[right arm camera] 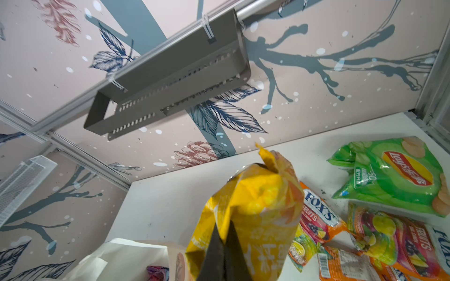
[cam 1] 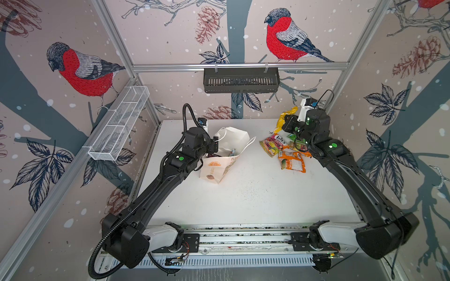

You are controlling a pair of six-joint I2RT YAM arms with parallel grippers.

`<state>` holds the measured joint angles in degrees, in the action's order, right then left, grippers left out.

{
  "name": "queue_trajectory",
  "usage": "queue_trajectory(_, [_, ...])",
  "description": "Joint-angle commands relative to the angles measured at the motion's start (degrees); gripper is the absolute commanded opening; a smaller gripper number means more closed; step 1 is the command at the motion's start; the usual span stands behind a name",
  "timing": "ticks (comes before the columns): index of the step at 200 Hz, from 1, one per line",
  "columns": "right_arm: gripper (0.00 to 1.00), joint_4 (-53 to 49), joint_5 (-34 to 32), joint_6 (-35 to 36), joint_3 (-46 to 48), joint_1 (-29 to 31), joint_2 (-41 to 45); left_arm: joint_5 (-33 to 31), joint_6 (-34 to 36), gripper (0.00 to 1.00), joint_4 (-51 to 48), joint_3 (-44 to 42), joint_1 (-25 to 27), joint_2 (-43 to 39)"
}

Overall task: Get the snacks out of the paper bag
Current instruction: 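Carry the yellow packet toward the snack pile with the right gripper, then lower the yellow packet onto the snack pile and open the right gripper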

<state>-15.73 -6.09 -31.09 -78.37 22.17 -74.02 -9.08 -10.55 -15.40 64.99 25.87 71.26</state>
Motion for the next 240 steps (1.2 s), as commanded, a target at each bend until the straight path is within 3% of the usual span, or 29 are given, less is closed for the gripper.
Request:
queue_trajectory(1, [0.00,0.84,1.10,0.52,0.75,-0.77,-0.65,-0.06,0.44,0.80,2.22,-0.12,-0.09,-0.17])
queue_trajectory(104, [0.00,0.87,3.86,2.13,4.71,-4.16,-10.89,0.97,1.21,0.82,2.24,-0.24,-0.12,-0.74])
queue_trajectory(118, [0.00,0.32,3.54,2.58,4.29,-4.29,-13.15,1.13,1.23,0.83,2.42,-0.31,-0.12,-0.74])
queue_trajectory(140, [0.10,-1.38,3.30,3.51,2.73,-4.36,-17.45,1.76,1.69,0.85,2.39,-0.38,-0.12,-0.74])
queue_trajectory(196, [0.08,-8.61,0.41,4.42,-4.04,-4.52,-29.05,4.16,3.60,0.89,3.27,-1.04,-0.12,-1.61])
queue_trajectory(203, [0.15,-8.68,0.55,4.39,-4.40,-4.52,-29.80,4.16,3.62,0.89,3.27,-1.05,-0.12,-1.69])
queue_trajectory(214, [0.40,-8.58,0.89,4.25,-4.68,-4.53,-30.43,4.24,3.69,0.89,3.27,-1.10,-0.14,-1.68])
queue_trajectory(231, [0.69,-7.90,1.77,4.15,-4.52,-4.43,-30.47,4.64,3.95,0.89,3.30,-1.10,-0.12,-1.68])
queue_trajectory(240, [0.78,-7.58,2.04,4.14,-4.51,-4.42,-30.18,4.69,3.90,0.90,3.36,-1.25,-0.19,-1.57])
